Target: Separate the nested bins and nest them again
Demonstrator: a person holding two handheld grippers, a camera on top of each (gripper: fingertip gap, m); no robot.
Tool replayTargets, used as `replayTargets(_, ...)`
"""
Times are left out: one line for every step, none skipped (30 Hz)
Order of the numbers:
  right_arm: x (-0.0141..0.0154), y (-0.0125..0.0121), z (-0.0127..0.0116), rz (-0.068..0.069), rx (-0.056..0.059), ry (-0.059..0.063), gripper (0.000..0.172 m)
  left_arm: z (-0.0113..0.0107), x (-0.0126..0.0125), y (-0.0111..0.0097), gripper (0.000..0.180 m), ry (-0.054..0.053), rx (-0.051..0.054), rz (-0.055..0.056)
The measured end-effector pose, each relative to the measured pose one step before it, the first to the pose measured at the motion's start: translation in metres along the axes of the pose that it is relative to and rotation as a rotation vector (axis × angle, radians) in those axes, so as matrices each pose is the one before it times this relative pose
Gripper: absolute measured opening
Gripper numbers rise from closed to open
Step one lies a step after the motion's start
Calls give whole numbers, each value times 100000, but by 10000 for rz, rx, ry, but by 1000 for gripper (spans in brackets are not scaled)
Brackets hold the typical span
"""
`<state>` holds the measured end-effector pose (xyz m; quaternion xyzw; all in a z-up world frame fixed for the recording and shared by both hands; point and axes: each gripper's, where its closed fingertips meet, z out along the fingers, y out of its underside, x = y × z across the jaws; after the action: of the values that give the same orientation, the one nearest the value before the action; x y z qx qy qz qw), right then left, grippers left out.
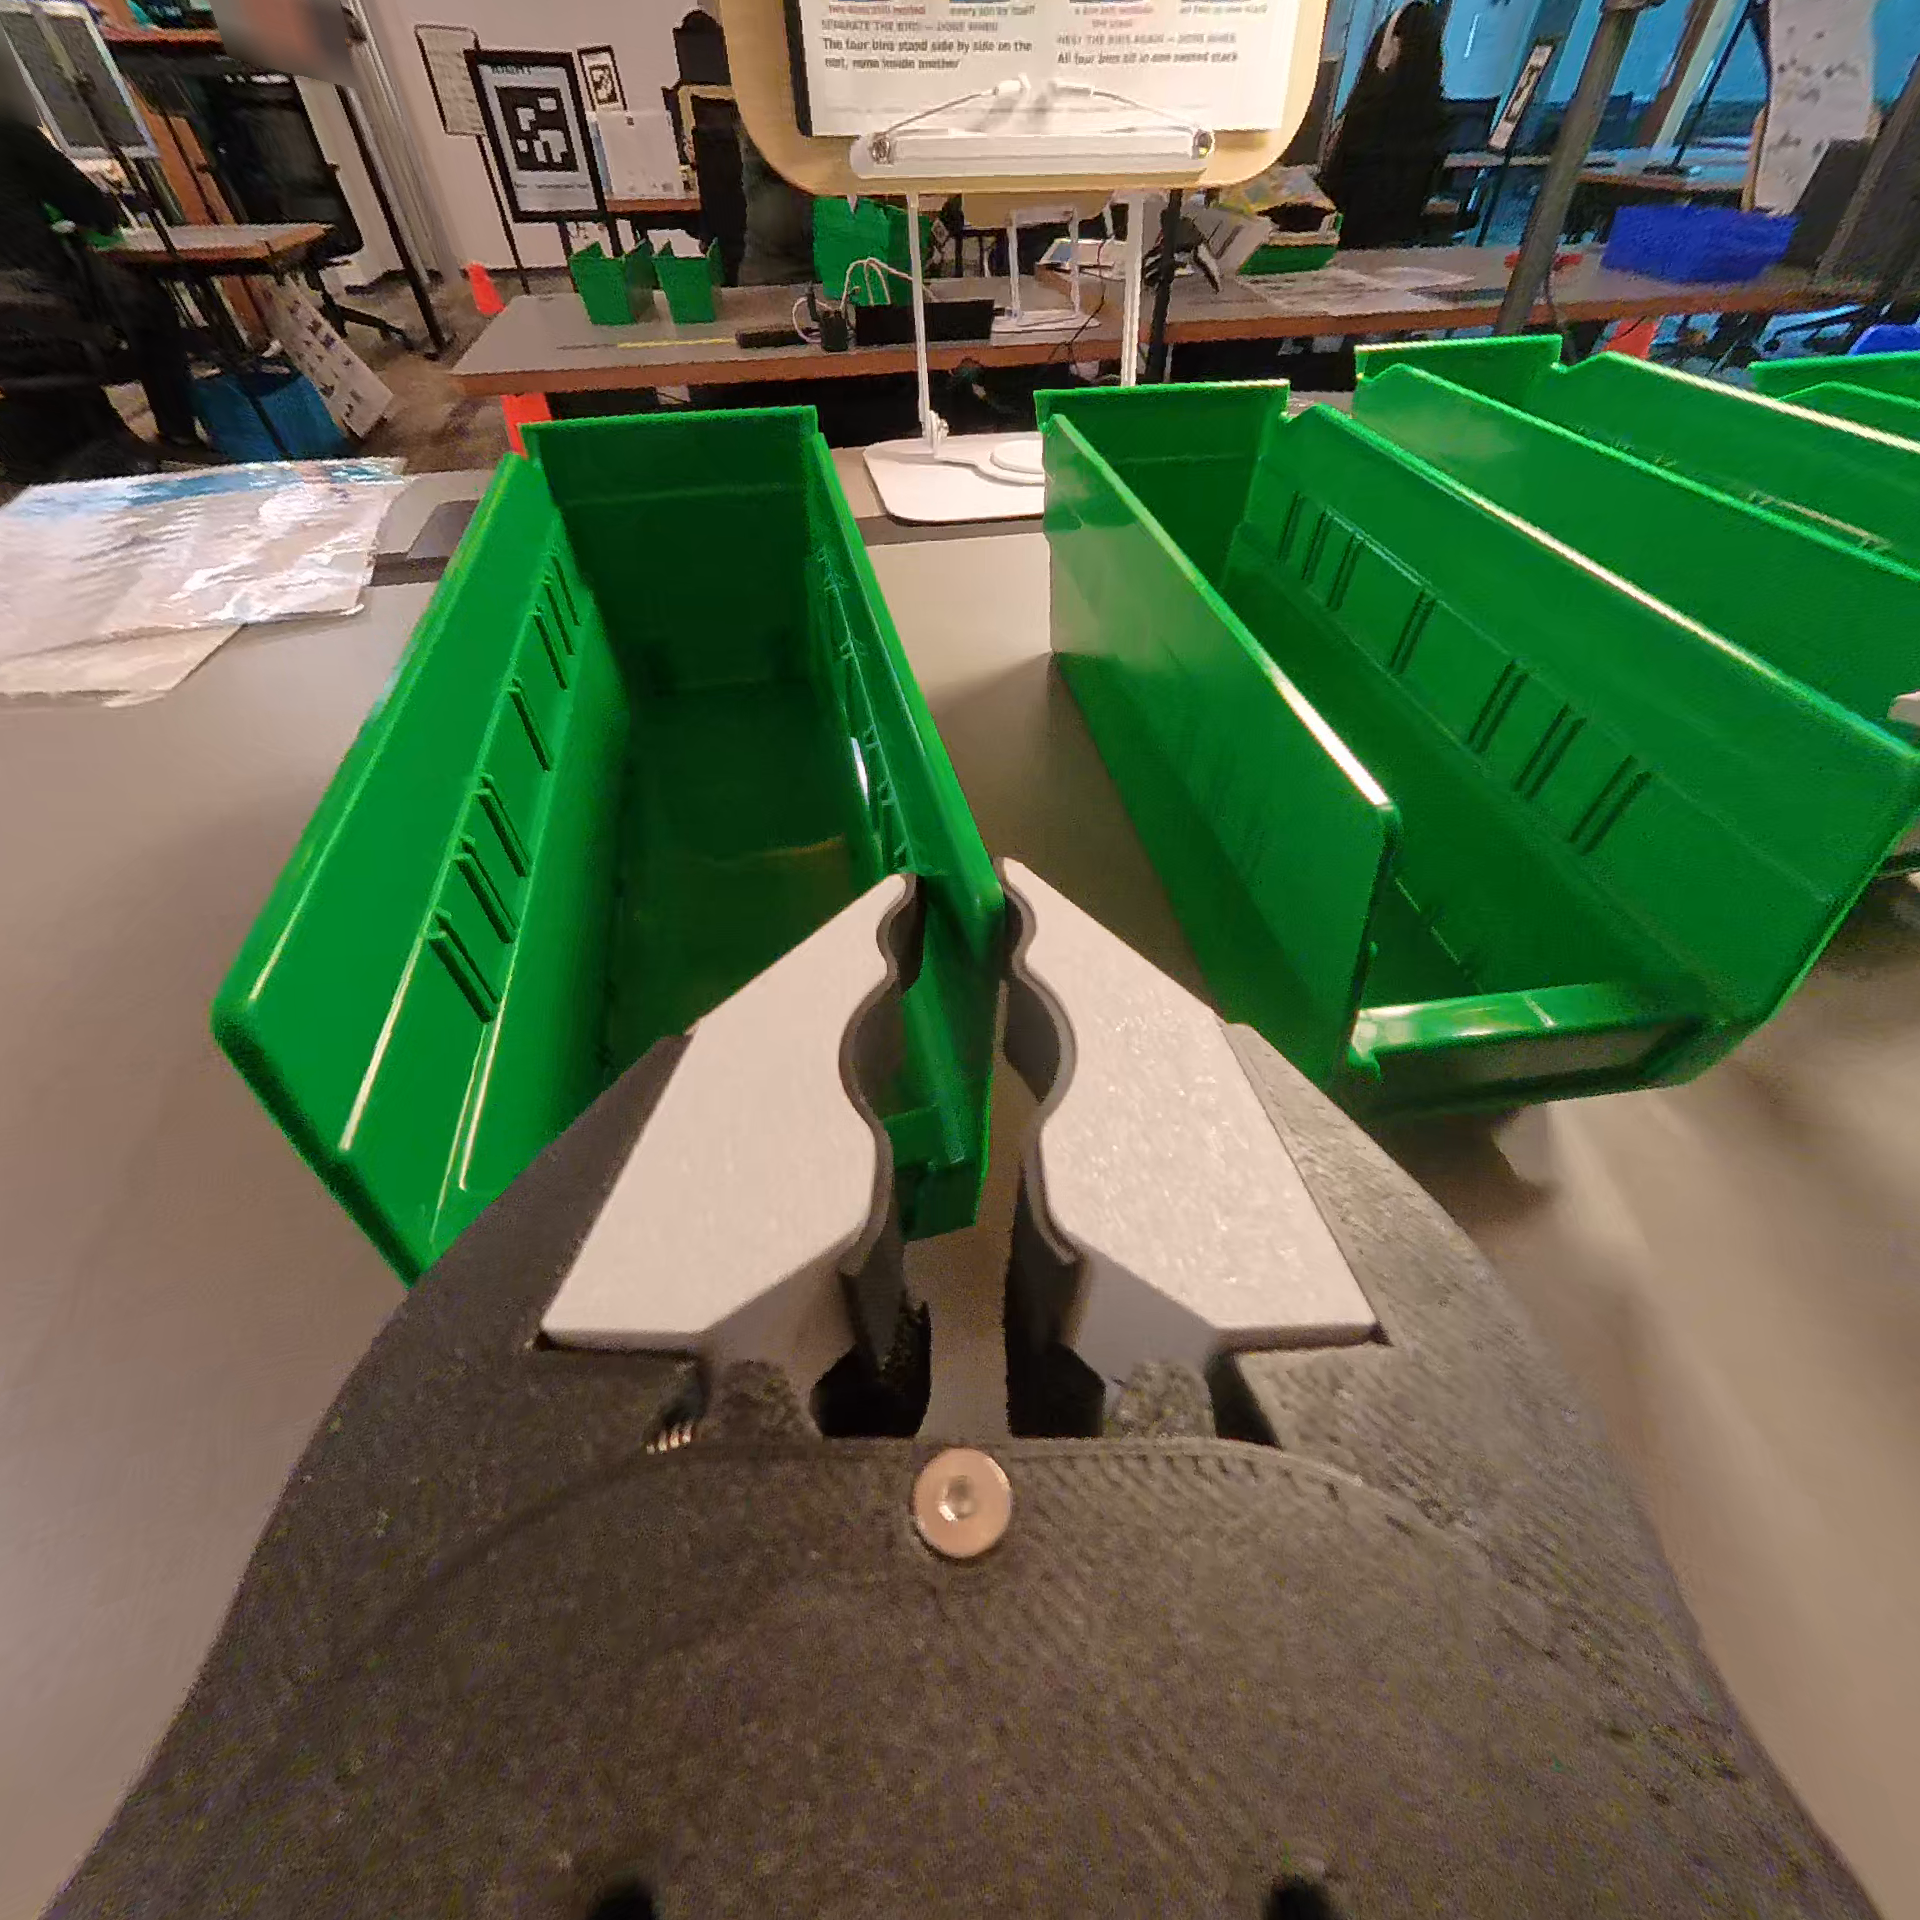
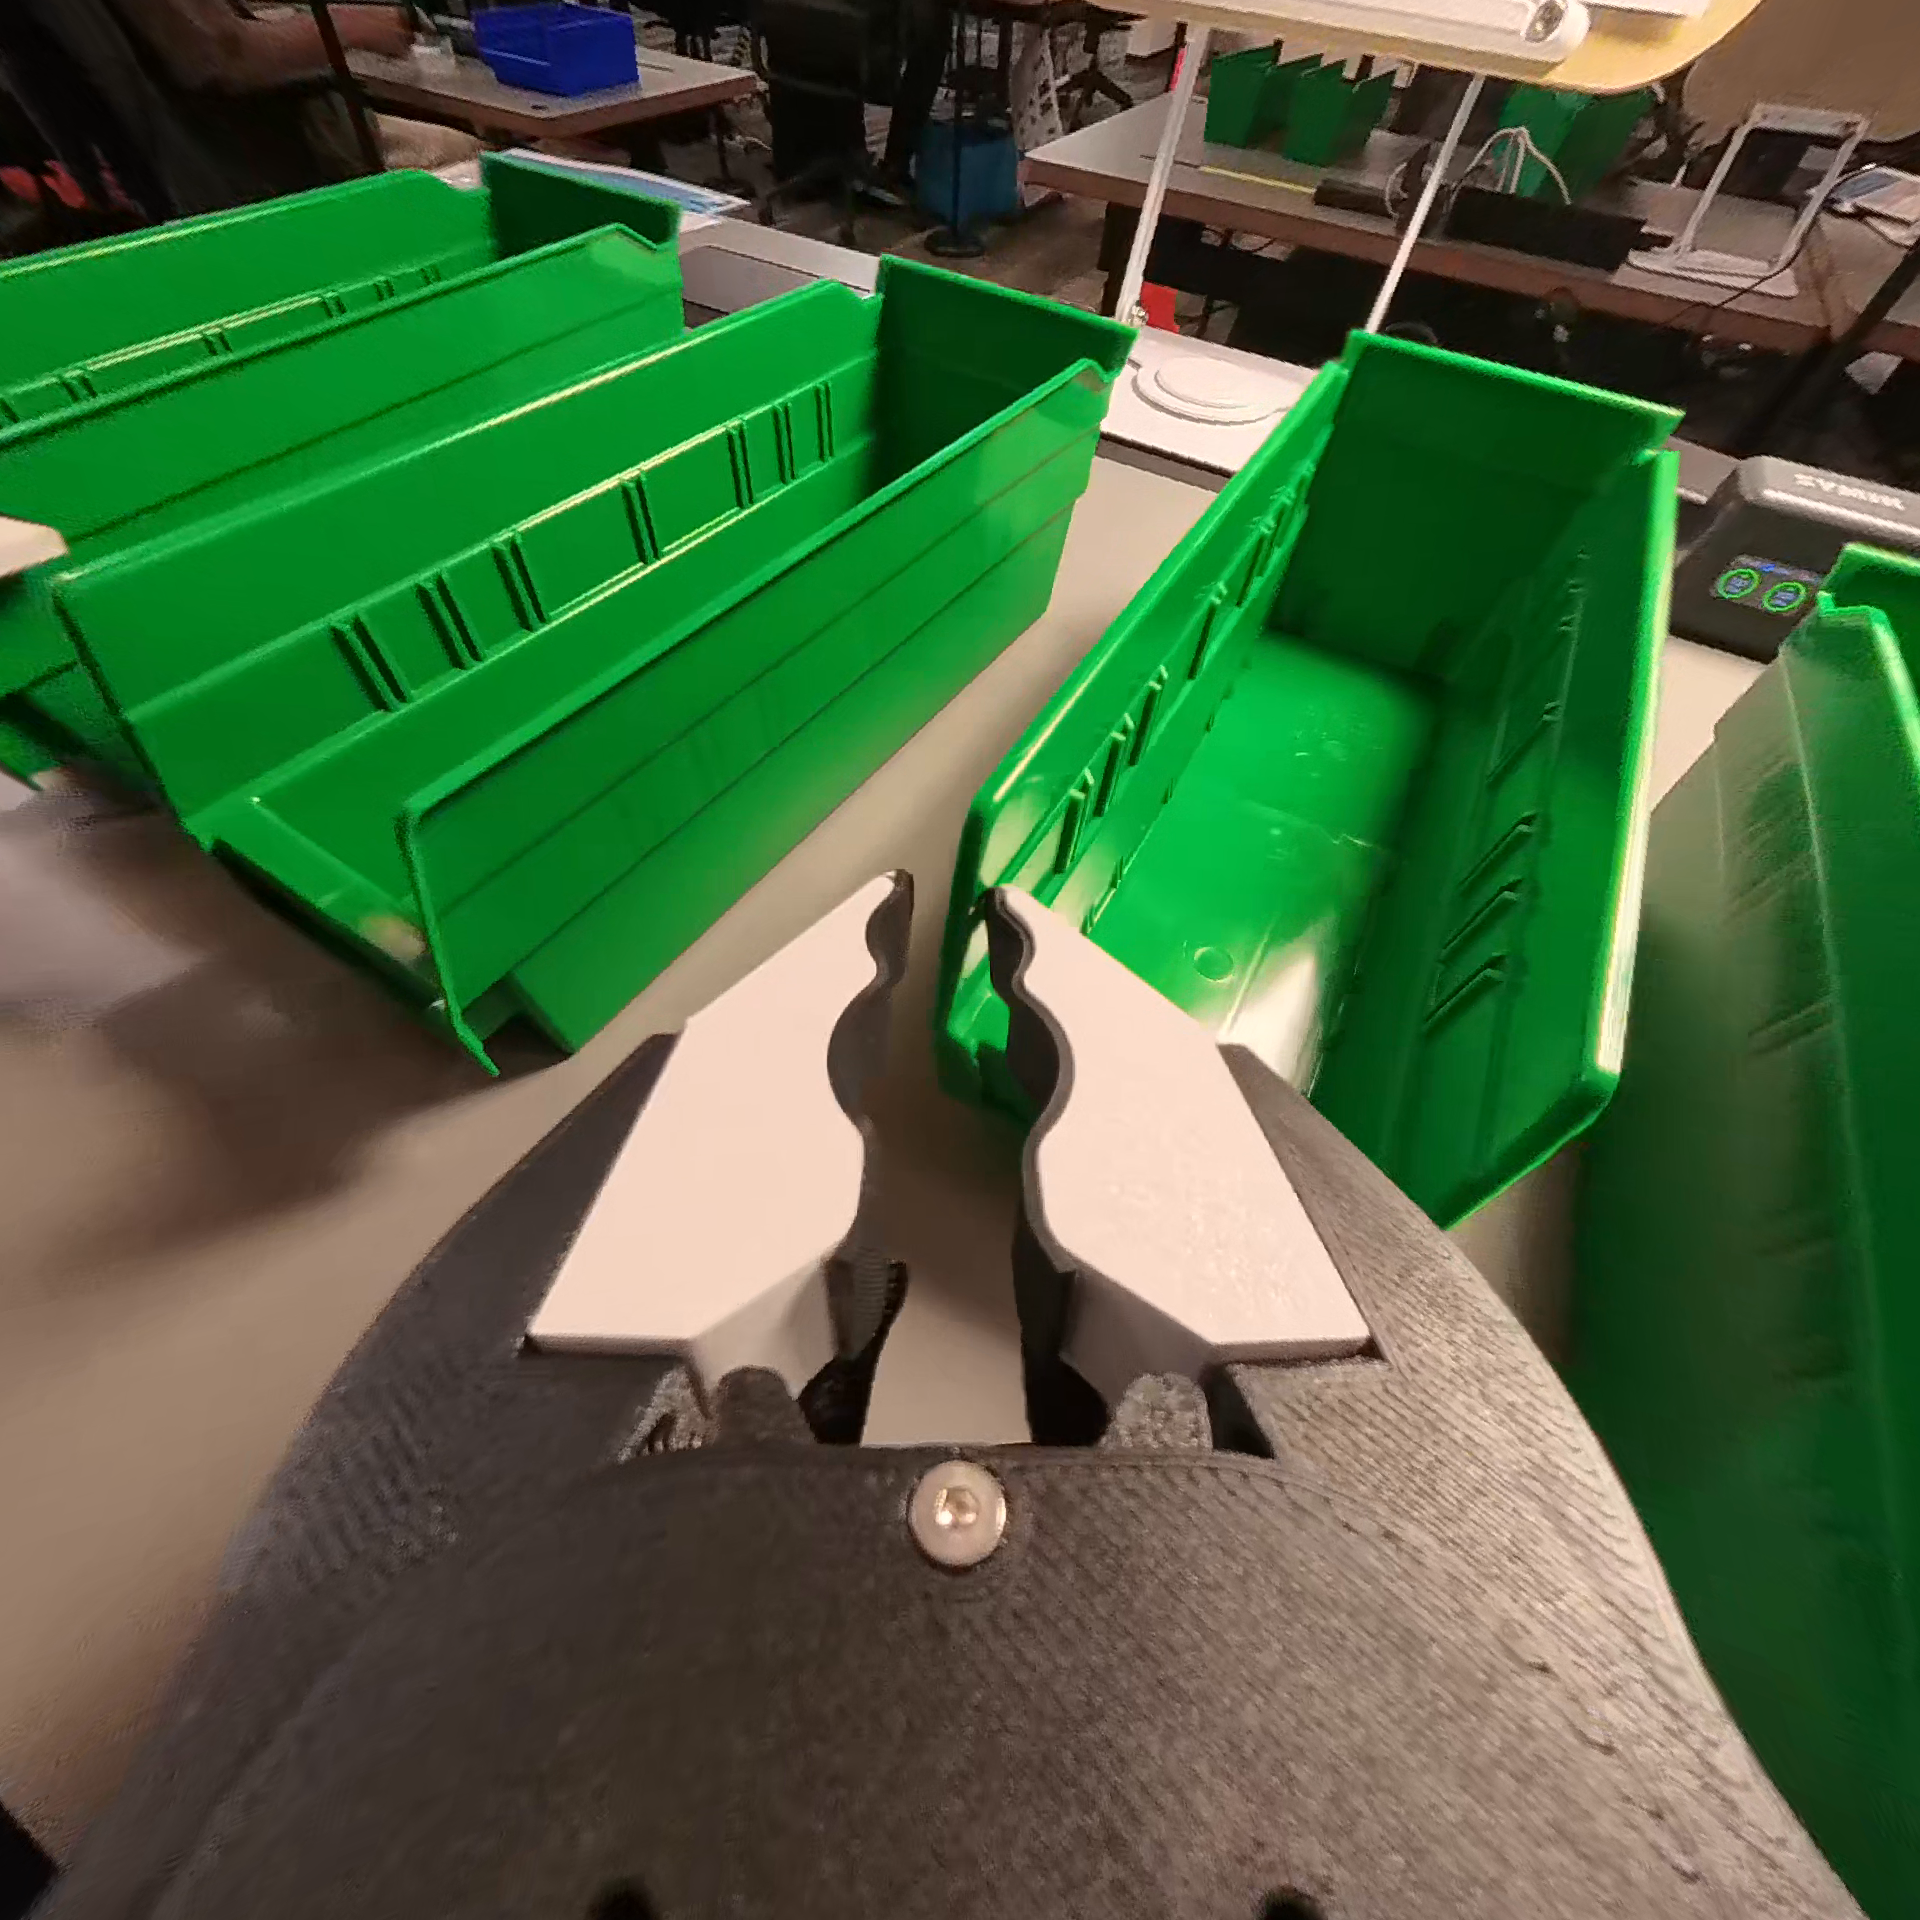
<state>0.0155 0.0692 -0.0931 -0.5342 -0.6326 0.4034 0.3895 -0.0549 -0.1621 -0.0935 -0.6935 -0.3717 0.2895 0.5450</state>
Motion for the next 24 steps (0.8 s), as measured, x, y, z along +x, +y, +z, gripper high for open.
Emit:
replayTargets(-189, 99, -4, 34, -3, -89, 13, -199, -4, -56, 10, 76, 34, -66)
replayTargets(-149, 177, -89, -7, -62, -79, 14, -237, 121, -197, 12, 156, 79, -52)
replayTargets(-92, 73, -235, -74, -3, -50, 18, -321, 274, -345, 18, 261, 110, -80)
replayTargets(25, 99, -342, -95, -3, -16, 26, -403, 304, -460, 26, 297, 110, -133)
replayTargets(100, 281, -302, -98, -129, -24, 35, -453, 211, -610, 33, 264, 154, -148)
replayTargets(90, 493, -143, -116, -270, -77, 47, -459, 135, -766, 38, 228, 219, -121)
replayTargets(169, 471, -6, -122, -274, -44, 57, -389, 48, -820, 41, 191, 237, -107)
replayTargets(186, 273, 110, -156, -153, -32, 61, -290, -9, -784, 42, 166, 201, -106)
replayTargets(185, 221, 231, -162, -134, -19, 64, -175, -45, -700, 43, 144, 156, -89)
replayTargets(171, 276, 320, -125, -205, -7, 67, -75, -84, -594, 43, 106, 114, -52)
replayTargets(94, 348, 384, -95, -258, -26, 69, 29, -172, -471, 43, 53, 59, -22)
replayTargets(-8, 446, 414, -85, -319, -53, 69, 112, -206, -334, 43, 17, -2, -23)
replayTargets(-29, 583, 443, -74, -393, -25, 70, 155, -182, -225, 43, 19, -55, -46)
replayTargets(-23, 611, 405, -81, -383, 21, 70, 169, -71, -168, 44, 65, -66, -50)
replayTargets(89, 263, 217, -127, -149, 144, 72, 178, 32, -141, 44, 106, -45, -37)
replayTargets(81, 42, 18, -122, -48, 146, 72, 187, 24, -90, 44, 91, -28, -23)
replayTargets(16, 101, -8, -45, -89, 78, 72, 189, -42, 4, 44, 35, -29, -12)
replayTargets(28, 94, -39, -13, -80, 61, 72, 177, -82, 88, 44, -1, -36, -3)
replayTargets(19, 92, -66, 9, -75, 46, 73, 148, -50, 116, 44, 5, -7, -9)
replayTargets(-5, 98, -74, -4, -76, 23, 73, 105, 23, 119, 44, 44, 26, -24)
replayTargets(2, 104, -102, -14, -74, 34, 73, 96, 44, 155, 44, 72, -4, -39)
replayTargets(-2, 97, -97, -11, -53, 29, 73, 79, 18, 175, 43, 64, -51, -42)
replayTargets(-4, 60, -79, -3, -16, 13, 73, 40, -17, 102, 44, 34, -30, -28)
replayTargets(18, 24, -66, 20, 13, 11, 73, 10, -18, 1, 44, 19, 22, -15)
